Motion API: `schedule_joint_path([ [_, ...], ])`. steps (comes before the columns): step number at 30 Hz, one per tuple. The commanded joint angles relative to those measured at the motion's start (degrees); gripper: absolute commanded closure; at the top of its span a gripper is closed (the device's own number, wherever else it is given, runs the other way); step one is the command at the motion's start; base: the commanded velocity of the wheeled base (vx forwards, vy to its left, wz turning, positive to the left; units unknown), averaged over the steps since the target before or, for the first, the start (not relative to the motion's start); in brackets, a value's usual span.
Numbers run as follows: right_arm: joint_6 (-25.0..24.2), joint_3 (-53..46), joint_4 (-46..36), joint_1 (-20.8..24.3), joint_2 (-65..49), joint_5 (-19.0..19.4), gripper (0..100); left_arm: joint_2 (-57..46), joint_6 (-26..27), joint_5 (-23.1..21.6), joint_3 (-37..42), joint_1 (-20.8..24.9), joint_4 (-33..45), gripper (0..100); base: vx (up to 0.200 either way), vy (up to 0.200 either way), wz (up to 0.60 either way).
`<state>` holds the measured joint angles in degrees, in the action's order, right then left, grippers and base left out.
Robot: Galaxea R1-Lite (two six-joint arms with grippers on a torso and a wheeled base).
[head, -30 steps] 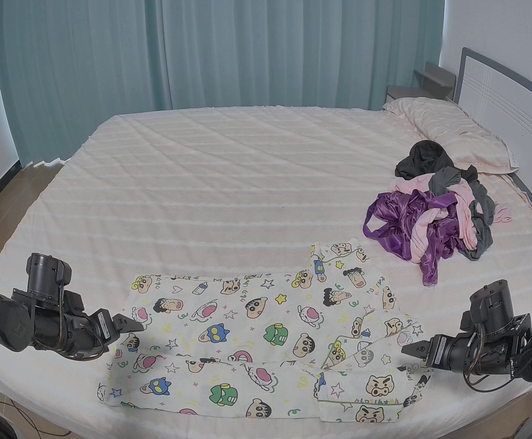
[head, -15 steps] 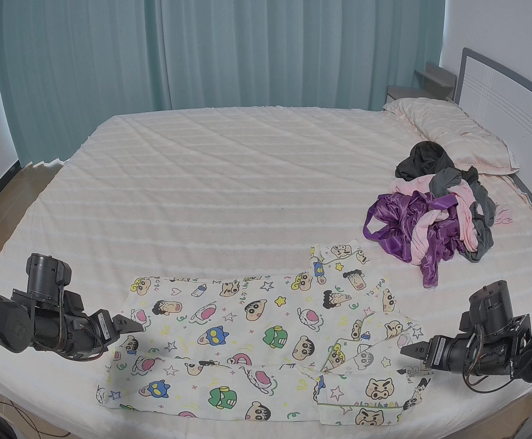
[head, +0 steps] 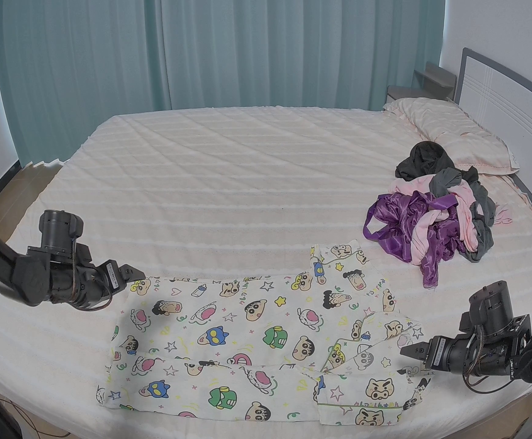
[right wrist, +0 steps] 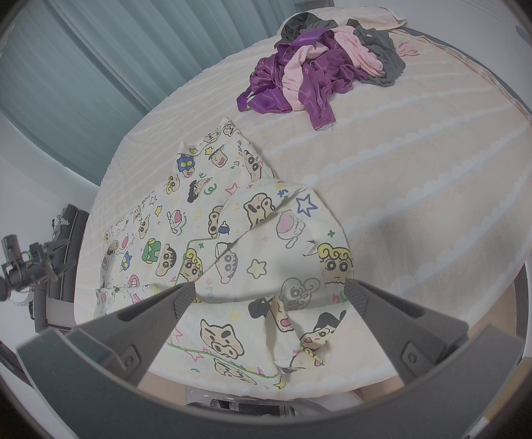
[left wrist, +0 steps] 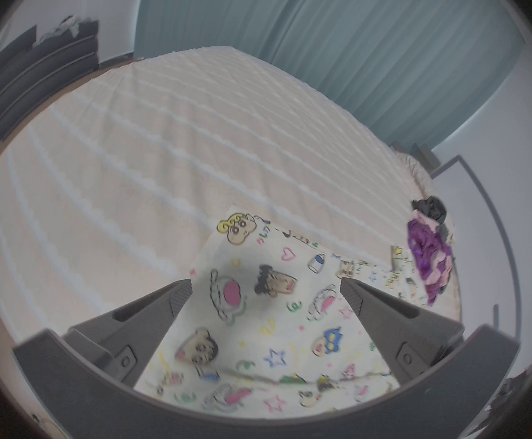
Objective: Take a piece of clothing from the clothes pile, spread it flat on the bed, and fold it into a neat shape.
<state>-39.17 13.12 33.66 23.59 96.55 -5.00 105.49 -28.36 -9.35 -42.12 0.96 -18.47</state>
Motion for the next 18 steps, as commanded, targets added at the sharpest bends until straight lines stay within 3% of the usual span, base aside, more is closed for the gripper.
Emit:
schedule_joint_path([
  [1, 0.0, -0.4, 0.0, 0.3, 0.1, 0.1, 0, 15.9, 8.3, 2.3, -10.8, -1.4, 0.5, 0, 0.000, 0.000, 0.00],
  [9, 0.0, -0.5, 0.0, 1.4, 0.1, 0.2, 0, 24.2, 9.1, 2.6, -20.2, -1.5, 1.0, 0, 0.000, 0.000, 0.00],
  [18, 0.0, -0.5, 0.0, 1.8, 0.2, 0.1, 0, 28.6, 8.8, 2.8, -24.7, -0.4, 1.4, 0, 0.000, 0.000, 0.00],
])
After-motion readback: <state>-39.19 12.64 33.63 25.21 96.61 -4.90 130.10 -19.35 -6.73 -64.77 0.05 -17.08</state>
